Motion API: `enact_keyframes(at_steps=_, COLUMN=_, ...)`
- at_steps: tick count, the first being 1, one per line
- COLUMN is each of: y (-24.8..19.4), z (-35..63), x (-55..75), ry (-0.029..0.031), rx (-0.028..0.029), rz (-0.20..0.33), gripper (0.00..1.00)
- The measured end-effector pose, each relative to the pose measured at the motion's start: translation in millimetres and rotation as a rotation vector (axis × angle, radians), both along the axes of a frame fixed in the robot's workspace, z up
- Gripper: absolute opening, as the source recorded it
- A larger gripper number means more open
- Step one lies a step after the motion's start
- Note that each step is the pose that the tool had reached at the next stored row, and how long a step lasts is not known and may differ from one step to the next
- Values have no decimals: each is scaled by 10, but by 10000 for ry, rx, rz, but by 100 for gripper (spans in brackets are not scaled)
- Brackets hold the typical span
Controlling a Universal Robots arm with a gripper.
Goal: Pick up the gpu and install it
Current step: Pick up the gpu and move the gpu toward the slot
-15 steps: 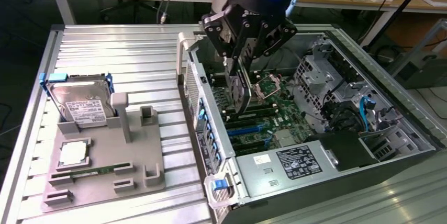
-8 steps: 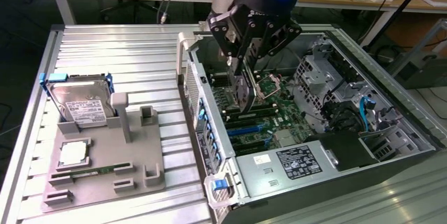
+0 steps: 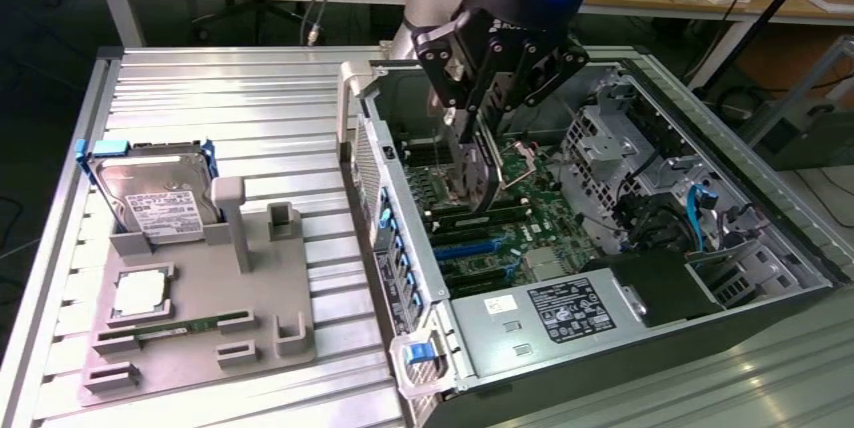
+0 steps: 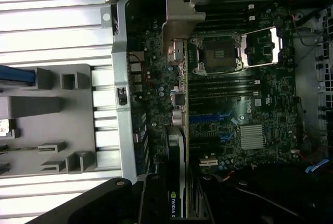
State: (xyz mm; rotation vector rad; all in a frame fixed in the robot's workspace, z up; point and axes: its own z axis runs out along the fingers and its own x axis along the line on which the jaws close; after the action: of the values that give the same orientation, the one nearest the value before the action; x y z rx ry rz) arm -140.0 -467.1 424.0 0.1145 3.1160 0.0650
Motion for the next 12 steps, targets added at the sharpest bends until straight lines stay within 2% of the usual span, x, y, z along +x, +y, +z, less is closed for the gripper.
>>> enact_keyframes(at_steps=12, y=0, z=0, x=128, ry=0, rx=0, rz=0, gripper=27)
